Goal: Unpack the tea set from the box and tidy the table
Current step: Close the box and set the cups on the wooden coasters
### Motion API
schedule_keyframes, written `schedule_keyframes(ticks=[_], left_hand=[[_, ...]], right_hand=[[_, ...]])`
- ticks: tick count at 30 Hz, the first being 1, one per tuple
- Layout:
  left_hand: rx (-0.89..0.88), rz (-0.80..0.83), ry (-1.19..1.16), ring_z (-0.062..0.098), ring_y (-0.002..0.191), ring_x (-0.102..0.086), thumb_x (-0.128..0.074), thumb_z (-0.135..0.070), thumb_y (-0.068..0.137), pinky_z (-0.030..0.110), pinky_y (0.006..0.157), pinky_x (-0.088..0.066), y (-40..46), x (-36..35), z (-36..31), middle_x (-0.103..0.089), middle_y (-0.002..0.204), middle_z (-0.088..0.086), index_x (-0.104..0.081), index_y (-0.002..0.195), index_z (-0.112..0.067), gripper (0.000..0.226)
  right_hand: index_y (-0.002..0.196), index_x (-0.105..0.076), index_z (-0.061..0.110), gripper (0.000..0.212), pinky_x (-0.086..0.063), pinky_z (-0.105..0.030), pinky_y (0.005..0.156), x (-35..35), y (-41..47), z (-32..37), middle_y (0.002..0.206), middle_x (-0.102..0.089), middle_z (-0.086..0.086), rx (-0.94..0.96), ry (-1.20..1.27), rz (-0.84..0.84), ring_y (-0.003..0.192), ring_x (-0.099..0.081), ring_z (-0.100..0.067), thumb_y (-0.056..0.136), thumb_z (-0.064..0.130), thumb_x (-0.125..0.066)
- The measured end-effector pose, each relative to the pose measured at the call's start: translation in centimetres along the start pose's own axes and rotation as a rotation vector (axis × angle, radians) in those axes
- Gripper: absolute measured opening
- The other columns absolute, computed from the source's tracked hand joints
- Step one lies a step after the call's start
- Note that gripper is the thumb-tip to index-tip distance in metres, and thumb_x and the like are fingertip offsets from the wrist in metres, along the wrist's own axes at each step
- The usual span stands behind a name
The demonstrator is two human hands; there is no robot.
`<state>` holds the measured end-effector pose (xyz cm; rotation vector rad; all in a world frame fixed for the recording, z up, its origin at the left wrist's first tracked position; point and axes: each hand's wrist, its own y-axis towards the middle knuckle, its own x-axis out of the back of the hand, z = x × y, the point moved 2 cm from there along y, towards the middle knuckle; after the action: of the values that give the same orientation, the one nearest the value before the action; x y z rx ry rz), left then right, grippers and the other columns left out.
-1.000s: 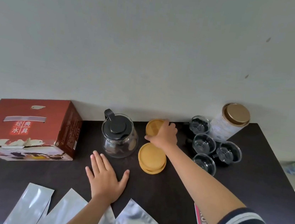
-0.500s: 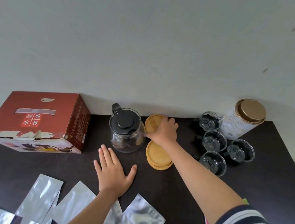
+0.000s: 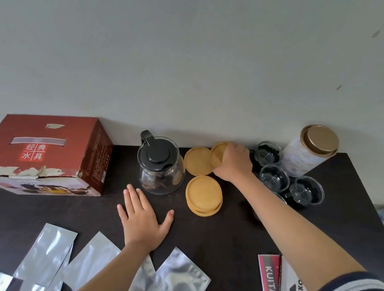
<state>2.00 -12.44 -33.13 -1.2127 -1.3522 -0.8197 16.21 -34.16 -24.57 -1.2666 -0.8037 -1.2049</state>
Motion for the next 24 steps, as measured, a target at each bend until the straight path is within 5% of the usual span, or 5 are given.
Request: schedule_keyframes(ticks=[6,12,18,24], left_hand=[[0.001,0.0,-0.005,0.035,0.145,0.002,-0.02,-0.077,0.075,0.055,0.114,-0.011,0.0,-0.1,0.1,-0.003,0.157,0.022,-0.014,0.147,0.004,0.108],[0.005,0.0,-0.006,0.035,0.145,0.002,-0.021,-0.077,0.075,0.055,0.114,-0.011,-0.1,-0.2,0.1,-0.003,0.157,0.022,-0.014,0.147,0.004,0.109],[0.009,0.001,-0.001,0.035,0.145,0.002,-0.02,-0.077,0.075,0.055,0.114,-0.011,0.0,-0.2,0.1,-0.003,0.157,0.022,-0.013,0.147,0.004,0.109],[0.006,-0.004,0.001,0.036,0.145,-0.001,-0.022,-0.077,0.075,0.056,0.113,-0.014,-0.1,-0.2,0.2,-0.006,0.156,0.023,-0.016,0.146,0.005,0.108]], right_hand=[[0.126,-0.045,0.004,0.071,-0.036,-0.042,0.101,-0.1,-0.1,-1.2,0.133,-0.044,-0.022,0.014,-0.246,-0.015,0.124,-0.036,-0.037,0.072,0.038,-0.076],[0.134,-0.044,0.004,0.063,-0.042,-0.046,0.098,-1.9,-0.5,-1.5,0.151,-0.016,-0.033,0.035,-0.203,0.055,0.136,-0.026,-0.044,0.086,0.039,-0.066],[0.12,-0.055,0.007,0.037,-0.043,-0.036,0.069,-2.4,-0.7,-1.8,0.125,-0.048,-0.017,0.121,-0.102,0.035,0.107,-0.054,-0.031,0.094,0.033,-0.056],[0.119,-0.055,0.008,0.04,-0.046,-0.034,0.069,-1.7,-1.2,-2.1,0.122,-0.053,-0.012,0.114,0.076,0.026,0.105,-0.056,-0.028,0.093,0.038,-0.057]])
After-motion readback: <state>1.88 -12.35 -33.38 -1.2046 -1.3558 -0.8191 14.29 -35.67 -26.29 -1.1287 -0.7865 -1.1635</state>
